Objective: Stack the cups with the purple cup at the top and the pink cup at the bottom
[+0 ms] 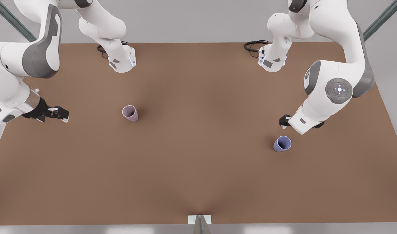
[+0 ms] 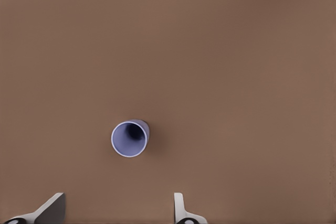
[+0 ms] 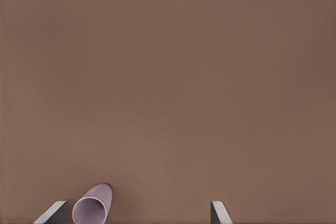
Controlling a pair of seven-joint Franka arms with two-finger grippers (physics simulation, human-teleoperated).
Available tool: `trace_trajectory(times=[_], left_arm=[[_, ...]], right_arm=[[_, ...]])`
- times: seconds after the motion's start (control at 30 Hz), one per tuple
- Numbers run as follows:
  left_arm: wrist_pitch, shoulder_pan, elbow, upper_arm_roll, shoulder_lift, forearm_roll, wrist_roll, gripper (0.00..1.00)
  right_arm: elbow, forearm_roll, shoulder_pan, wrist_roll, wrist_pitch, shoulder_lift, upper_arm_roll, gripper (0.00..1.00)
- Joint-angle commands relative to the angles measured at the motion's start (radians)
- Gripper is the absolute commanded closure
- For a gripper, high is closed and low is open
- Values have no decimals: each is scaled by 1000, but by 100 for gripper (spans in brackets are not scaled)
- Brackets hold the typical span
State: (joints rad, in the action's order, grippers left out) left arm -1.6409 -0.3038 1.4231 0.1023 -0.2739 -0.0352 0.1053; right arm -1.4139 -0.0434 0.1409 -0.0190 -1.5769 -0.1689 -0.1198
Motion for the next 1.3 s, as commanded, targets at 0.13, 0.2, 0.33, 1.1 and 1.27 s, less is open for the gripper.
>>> trace_trajectory(times=[0.13, 0.2, 0.33, 1.1, 1.27], left_arm=[[0, 2, 8, 0, 12, 5, 74, 0], [-33, 2, 54, 5, 16, 3, 76, 0], [-19, 2, 51, 7, 2, 8, 60, 0], [-13, 9, 47, 8, 19, 9, 62, 0], [-13, 8, 47, 8, 21, 3, 63, 0]], right_arm=[[-51, 27, -55, -108, -32, -6, -3, 0], [-178, 42, -147, -107, -112, 14, -3, 0], [-505, 45, -254, -52, -307, 117, -3, 0], [-941, 123, -64, -142, -792, 124, 42, 0], [-741, 125, -89, -147, -562, 97, 2, 0]])
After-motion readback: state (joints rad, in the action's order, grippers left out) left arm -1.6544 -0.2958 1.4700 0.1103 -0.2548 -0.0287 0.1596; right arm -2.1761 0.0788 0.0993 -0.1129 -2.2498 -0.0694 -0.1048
